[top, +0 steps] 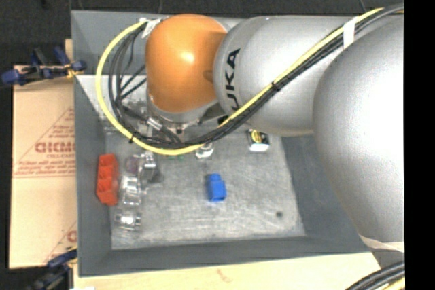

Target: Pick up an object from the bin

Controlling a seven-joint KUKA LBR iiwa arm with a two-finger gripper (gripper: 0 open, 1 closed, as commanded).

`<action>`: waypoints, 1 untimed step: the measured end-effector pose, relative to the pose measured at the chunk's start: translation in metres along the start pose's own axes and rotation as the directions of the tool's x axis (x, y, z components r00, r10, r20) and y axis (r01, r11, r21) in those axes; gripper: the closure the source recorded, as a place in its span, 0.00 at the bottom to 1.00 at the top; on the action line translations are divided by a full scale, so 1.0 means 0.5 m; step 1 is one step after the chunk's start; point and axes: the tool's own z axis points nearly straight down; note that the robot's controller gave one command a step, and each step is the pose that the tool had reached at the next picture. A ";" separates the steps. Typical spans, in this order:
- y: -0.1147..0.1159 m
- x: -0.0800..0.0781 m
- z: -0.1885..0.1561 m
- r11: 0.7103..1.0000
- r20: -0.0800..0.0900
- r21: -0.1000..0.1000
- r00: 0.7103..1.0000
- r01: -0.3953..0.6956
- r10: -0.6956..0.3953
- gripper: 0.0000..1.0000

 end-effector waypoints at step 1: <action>-0.074 -0.034 0.165 0.994 0.023 -0.009 0.994 -0.109 0.109 0.00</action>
Offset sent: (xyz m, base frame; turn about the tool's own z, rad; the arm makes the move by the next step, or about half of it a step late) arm 0.0132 -0.0511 -0.1252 0.1372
